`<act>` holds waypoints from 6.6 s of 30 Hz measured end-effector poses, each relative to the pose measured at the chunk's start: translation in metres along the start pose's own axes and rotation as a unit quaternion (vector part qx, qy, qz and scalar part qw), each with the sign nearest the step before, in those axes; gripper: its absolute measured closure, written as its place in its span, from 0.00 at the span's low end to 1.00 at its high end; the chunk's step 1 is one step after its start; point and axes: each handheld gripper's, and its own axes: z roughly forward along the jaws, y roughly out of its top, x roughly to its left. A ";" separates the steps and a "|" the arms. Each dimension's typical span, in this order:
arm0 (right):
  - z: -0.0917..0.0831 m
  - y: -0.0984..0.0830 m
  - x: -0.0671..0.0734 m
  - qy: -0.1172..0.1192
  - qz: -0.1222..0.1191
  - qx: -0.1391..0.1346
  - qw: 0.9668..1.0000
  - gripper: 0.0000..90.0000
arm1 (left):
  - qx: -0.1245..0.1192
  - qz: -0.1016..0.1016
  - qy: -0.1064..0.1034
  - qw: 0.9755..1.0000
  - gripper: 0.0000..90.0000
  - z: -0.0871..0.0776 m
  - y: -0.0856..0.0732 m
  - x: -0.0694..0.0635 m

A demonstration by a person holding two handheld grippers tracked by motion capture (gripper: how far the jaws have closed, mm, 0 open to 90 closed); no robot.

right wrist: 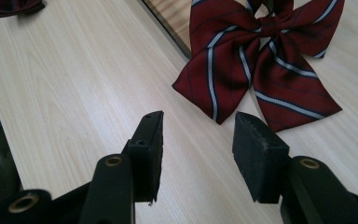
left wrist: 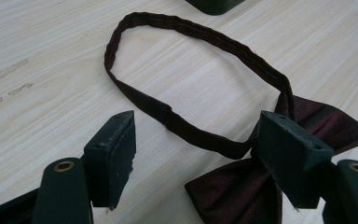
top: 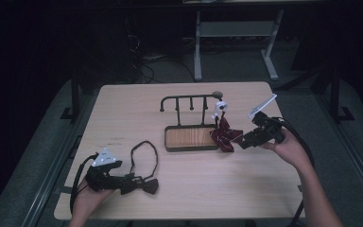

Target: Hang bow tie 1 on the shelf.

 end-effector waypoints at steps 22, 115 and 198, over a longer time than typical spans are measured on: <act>0.013 -0.024 0.018 -0.012 -0.002 0.009 1.000 0.51 | 0.003 0.008 0.000 1.000 0.33 0.001 0.000 -0.001; 0.007 -0.050 0.036 -0.026 -0.013 -0.029 0.999 0.46 | 0.156 -0.012 0.005 0.988 1.00 0.074 0.064 0.067; 0.001 -0.062 0.030 -0.019 0.002 -0.043 0.999 0.46 | 0.103 0.145 -0.113 0.978 1.00 -0.042 0.159 0.010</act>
